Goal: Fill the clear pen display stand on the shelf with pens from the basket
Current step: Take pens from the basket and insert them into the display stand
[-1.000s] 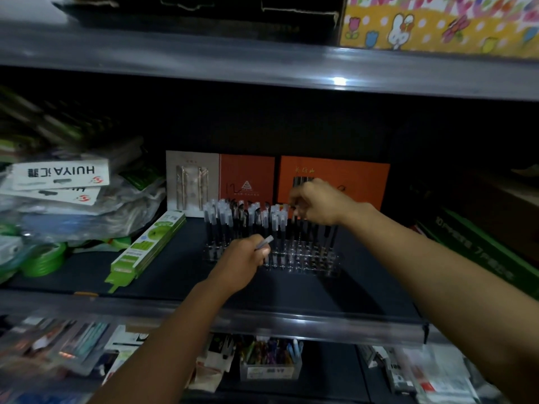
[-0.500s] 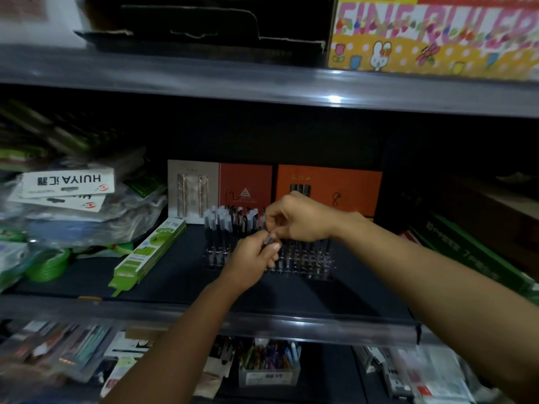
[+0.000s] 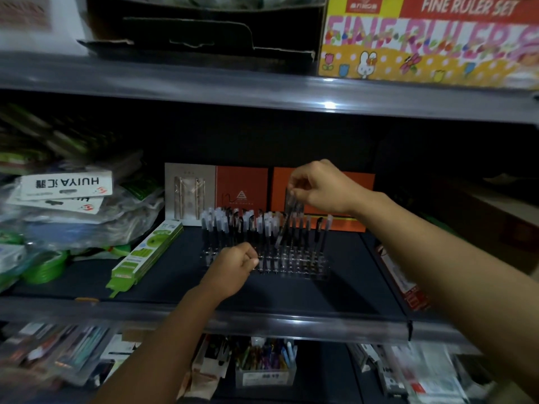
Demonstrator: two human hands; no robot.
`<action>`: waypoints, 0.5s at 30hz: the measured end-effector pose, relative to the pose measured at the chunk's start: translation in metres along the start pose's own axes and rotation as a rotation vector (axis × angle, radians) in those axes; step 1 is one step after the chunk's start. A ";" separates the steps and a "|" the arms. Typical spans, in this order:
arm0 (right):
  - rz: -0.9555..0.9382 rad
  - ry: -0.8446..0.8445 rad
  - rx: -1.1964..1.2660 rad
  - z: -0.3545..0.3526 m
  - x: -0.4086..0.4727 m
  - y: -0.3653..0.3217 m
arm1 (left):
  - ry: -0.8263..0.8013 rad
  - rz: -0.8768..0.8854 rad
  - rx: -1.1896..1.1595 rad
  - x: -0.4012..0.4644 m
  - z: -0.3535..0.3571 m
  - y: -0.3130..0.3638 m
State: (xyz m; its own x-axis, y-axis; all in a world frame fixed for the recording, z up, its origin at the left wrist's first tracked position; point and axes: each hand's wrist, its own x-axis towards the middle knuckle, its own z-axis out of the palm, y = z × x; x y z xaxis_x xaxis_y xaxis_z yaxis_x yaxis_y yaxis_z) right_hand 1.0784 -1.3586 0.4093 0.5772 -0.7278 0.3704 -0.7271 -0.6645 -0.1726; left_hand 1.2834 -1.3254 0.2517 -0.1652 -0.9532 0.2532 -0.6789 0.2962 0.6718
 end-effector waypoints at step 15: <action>0.057 0.036 -0.120 0.039 -0.004 0.024 | 0.002 0.096 0.372 -0.002 0.005 -0.012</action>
State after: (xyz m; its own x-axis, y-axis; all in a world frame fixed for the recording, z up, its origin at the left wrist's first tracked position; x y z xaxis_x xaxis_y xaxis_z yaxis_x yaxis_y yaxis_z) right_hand 1.0730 -1.3787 0.3676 0.5214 -0.7558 0.3961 -0.7990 -0.5954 -0.0845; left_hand 1.2879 -1.3278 0.2394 -0.2396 -0.9219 0.3043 -0.8736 0.3415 0.3466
